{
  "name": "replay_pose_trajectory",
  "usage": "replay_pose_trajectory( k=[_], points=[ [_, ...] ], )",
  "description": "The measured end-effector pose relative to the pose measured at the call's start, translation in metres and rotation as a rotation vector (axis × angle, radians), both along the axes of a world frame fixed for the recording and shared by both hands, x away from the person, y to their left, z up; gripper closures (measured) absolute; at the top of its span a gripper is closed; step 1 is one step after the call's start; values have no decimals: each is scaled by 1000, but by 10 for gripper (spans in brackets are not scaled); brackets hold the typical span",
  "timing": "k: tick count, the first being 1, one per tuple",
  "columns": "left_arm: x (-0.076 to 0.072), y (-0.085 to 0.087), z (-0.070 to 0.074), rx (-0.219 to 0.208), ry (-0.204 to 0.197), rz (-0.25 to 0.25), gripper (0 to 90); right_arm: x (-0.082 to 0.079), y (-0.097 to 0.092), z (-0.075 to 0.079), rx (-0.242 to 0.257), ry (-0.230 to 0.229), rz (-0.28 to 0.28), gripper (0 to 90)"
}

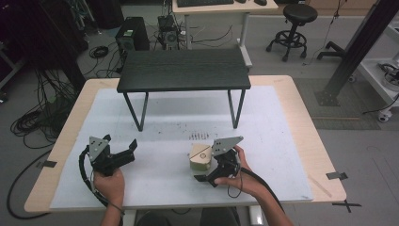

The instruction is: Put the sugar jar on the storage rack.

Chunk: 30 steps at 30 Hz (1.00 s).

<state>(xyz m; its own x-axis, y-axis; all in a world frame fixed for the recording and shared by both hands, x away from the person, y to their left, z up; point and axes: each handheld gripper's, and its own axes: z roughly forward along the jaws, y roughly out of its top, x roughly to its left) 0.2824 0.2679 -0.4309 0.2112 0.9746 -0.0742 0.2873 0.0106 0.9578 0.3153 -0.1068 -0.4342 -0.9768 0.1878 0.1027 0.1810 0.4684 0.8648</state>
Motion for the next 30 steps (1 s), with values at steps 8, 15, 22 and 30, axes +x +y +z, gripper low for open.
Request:
replay_pose_trajectory(
  k=[8,15,22,30],
  points=[
    [0,0,0,2,2,-1,5,0,2,-1,2,1,4,23],
    [0,0,0,3,2,-1,5,1,2,-1,2,1,8,23],
    [0,0,0,2,1,0,5,0,2,-1,2,1,10,23],
    [0,0,0,3,3,1,5,0,2,0,5,-2,8,23]
  ],
)
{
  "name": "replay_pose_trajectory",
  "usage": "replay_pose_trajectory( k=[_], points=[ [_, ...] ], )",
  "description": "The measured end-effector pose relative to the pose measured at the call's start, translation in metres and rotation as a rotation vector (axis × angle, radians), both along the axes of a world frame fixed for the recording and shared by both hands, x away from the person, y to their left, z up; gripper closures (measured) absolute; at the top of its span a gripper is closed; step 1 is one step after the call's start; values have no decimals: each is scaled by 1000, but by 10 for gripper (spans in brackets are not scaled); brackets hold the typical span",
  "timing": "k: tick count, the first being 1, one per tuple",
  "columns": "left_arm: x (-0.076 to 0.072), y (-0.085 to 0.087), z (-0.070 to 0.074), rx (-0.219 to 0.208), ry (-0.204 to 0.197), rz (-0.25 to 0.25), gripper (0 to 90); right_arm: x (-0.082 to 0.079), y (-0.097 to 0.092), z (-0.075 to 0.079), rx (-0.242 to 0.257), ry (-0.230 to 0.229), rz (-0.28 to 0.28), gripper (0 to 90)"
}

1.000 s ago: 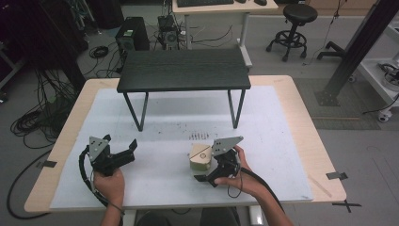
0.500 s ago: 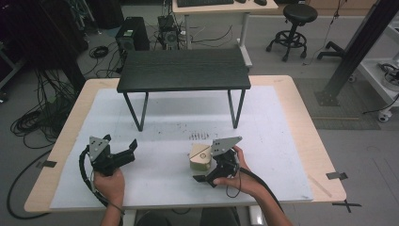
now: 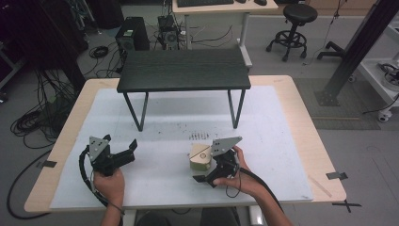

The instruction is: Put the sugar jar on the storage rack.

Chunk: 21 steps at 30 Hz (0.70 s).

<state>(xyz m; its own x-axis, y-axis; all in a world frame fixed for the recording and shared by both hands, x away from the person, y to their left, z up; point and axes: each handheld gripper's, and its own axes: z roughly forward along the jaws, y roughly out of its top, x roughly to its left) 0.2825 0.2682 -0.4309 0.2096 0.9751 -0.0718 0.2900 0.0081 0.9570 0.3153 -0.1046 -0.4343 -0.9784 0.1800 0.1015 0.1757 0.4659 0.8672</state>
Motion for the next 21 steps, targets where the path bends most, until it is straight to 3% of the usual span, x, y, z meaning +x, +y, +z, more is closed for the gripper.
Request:
replay_pose_trajectory(
  k=[21],
  points=[
    [0,0,0,1,0,2,6,0,0,0,-2,-3,5,23]
  ],
)
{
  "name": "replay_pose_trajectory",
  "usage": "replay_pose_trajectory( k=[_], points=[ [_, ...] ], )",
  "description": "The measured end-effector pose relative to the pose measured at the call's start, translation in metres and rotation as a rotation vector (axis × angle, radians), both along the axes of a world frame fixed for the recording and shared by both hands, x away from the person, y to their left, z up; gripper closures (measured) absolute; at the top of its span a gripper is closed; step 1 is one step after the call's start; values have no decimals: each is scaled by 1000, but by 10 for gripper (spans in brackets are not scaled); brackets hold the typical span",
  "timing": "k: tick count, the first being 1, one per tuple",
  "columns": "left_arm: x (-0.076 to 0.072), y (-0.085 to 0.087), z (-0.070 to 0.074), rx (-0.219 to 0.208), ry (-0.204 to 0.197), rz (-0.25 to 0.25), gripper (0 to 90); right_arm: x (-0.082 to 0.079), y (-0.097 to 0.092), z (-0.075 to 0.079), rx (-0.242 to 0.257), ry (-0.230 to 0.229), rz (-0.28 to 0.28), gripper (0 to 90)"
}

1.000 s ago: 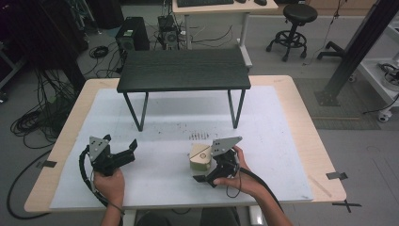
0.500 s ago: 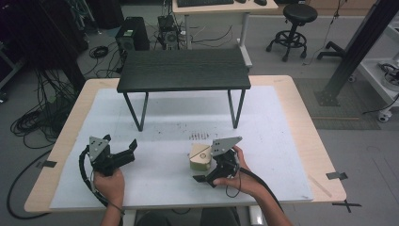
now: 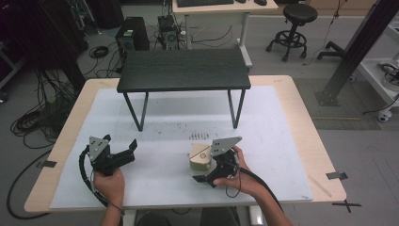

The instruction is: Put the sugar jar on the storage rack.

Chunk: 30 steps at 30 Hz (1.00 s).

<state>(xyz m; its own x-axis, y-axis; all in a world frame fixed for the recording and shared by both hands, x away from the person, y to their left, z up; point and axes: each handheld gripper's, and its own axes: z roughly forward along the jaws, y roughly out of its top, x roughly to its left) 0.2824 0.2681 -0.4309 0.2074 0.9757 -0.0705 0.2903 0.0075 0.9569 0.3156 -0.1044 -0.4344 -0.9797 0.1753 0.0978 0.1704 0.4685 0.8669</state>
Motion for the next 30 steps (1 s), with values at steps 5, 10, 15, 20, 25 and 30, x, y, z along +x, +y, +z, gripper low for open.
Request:
replay_pose_trajectory(
  k=[5,10,15,20,25,30],
  points=[
    [0,0,0,0,0,0,6,0,0,0,-2,-1,1,22],
    [0,0,0,0,0,1,6,0,0,0,-3,-2,-1,23],
    [0,0,0,-2,-1,1,6,0,0,0,-3,-3,0,23],
    [0,0,0,-1,0,1,5,0,0,0,-6,-7,-5,31],
    [0,0,0,-1,0,2,6,0,0,-1,-6,-12,-9,36],
    [0,0,0,0,1,2,5,1,1,-1,-11,-13,-14,50]
  ],
)
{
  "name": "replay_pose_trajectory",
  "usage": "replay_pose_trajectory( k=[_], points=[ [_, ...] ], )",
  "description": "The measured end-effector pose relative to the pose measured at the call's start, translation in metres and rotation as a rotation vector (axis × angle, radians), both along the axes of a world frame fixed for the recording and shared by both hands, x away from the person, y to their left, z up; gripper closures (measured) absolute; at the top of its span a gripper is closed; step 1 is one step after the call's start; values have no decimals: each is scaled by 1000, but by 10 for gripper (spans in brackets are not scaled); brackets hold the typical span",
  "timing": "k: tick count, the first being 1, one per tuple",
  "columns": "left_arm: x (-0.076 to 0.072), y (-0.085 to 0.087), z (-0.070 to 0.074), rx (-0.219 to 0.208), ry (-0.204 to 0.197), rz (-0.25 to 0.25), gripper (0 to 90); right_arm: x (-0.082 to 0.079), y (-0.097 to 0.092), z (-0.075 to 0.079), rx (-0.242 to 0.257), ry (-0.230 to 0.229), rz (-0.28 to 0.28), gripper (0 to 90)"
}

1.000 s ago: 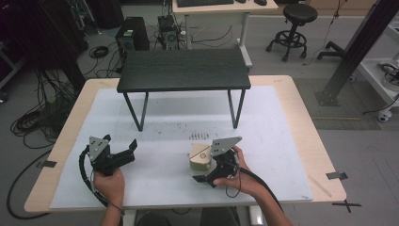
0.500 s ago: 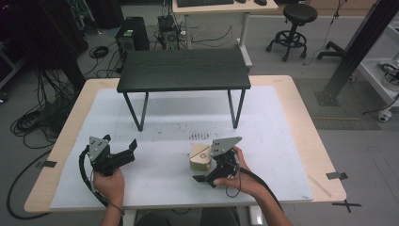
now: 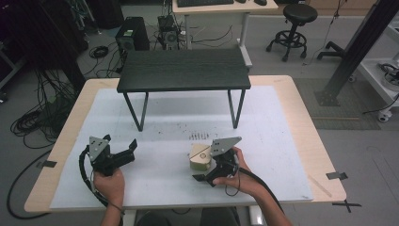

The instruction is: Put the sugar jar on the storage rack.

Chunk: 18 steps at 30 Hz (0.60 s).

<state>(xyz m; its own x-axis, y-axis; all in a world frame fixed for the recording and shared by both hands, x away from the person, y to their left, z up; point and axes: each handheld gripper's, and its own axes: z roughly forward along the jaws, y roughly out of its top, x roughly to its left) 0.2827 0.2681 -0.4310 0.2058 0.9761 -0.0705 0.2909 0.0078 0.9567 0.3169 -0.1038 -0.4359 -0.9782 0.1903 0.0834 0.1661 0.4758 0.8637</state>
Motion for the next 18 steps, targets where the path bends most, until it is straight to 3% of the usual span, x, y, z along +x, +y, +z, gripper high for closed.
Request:
replay_pose_trajectory(
  k=[18],
  points=[
    [1,0,0,3,3,-2,6,-1,-1,4,-5,-52,16,288]
  ],
)
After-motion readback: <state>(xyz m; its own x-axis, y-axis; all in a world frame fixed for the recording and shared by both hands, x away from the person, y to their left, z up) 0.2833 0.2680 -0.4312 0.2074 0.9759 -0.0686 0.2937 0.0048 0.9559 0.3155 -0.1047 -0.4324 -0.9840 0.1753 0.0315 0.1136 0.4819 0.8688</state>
